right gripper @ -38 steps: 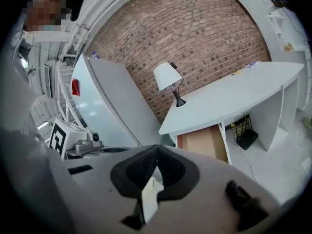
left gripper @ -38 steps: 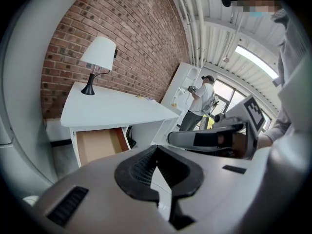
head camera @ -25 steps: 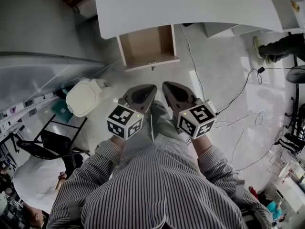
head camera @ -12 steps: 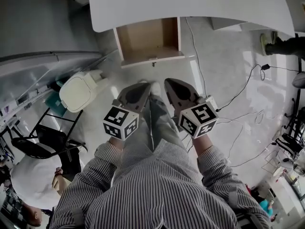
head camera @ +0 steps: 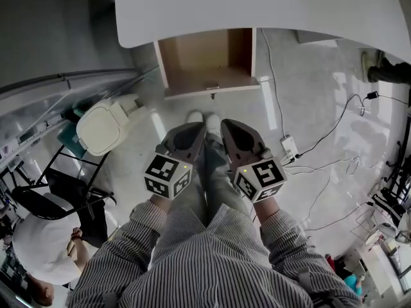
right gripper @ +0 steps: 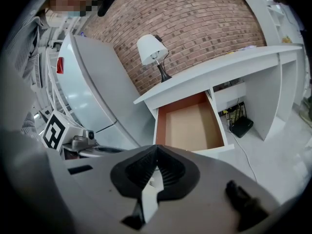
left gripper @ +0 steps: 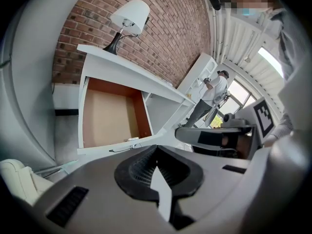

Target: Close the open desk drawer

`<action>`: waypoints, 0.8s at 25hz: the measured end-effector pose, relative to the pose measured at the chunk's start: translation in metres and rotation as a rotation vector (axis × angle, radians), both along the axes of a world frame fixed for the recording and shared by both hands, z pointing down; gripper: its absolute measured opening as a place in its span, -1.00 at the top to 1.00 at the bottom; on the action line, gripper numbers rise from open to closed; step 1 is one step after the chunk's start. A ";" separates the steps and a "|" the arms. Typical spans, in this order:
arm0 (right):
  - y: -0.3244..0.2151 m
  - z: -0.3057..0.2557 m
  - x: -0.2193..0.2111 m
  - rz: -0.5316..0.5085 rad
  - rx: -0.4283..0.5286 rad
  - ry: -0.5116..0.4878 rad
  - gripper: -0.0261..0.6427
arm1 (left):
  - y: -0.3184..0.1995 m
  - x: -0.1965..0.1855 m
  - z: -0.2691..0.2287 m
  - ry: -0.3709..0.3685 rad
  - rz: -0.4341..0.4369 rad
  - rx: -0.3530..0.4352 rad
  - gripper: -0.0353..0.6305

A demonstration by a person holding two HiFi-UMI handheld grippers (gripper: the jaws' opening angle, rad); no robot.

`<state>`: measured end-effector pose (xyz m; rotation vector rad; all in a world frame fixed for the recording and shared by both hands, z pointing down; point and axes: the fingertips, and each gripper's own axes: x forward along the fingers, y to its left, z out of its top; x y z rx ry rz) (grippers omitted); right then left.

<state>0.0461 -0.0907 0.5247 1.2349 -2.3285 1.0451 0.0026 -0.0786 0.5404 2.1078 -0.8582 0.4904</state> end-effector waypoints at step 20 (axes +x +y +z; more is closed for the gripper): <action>-0.002 0.089 0.011 0.049 -0.068 -0.037 0.87 | -0.010 -0.009 0.091 -0.049 -0.087 -0.069 0.86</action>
